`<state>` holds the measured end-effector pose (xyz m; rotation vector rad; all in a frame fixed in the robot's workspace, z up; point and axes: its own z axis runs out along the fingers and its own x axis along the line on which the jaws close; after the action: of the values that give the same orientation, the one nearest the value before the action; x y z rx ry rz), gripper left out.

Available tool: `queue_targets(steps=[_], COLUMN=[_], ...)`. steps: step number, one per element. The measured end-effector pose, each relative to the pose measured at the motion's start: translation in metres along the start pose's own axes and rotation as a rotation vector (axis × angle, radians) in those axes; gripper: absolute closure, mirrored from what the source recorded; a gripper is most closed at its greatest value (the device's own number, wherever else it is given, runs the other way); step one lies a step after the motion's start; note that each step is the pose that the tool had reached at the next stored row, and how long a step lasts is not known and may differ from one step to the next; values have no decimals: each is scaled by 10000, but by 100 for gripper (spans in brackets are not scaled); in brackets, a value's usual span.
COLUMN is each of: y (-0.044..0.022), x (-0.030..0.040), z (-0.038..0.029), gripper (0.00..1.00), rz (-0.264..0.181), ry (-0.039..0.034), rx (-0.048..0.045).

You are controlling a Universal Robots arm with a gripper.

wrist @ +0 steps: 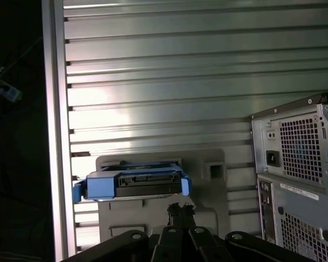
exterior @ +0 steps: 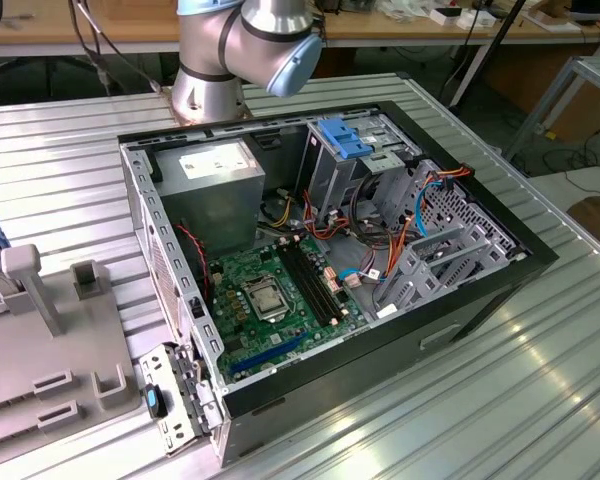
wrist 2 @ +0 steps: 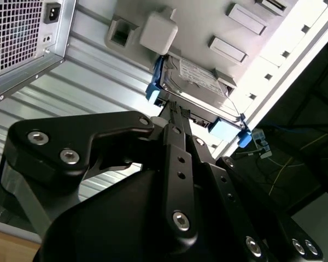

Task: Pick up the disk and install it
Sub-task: 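Reach for the disk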

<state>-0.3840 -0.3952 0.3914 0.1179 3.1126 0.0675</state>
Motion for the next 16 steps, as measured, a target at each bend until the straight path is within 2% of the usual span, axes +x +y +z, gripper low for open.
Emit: queue_targets(steps=[9,16], y=[-6,-13], x=[278,424], z=[-4,-6], gripper=[89,89], rz=[0,1], ry=[-1,-1], rx=[-1,-1])
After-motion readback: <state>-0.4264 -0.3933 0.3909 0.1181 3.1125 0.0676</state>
